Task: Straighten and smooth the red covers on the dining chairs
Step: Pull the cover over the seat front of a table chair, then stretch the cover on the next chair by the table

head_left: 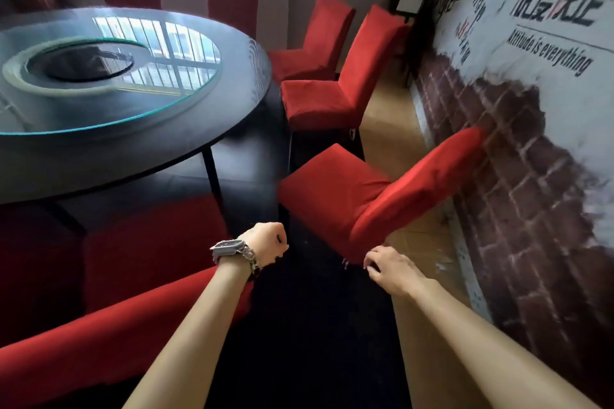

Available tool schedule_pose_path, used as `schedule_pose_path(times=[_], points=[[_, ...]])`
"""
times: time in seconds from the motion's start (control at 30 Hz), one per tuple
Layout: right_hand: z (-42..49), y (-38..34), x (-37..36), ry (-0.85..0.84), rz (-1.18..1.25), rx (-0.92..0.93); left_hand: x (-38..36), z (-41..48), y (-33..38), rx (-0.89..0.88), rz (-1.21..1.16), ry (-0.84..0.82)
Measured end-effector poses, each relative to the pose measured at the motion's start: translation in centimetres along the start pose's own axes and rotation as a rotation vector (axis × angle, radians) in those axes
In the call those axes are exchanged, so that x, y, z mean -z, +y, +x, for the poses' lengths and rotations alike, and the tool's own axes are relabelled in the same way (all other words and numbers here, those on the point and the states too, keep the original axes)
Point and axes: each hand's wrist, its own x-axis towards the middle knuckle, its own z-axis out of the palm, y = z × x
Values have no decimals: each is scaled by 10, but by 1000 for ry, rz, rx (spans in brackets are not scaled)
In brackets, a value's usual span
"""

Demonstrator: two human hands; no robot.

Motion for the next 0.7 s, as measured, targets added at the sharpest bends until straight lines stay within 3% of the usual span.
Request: schedule_pose_path(times=[0.37,0.7], points=[[-25,156,42,79,-5,-122,-56,40,150,-83,23,48],[-22,241,70,180,29,-142,-76,88,244,-196,68,-1]])
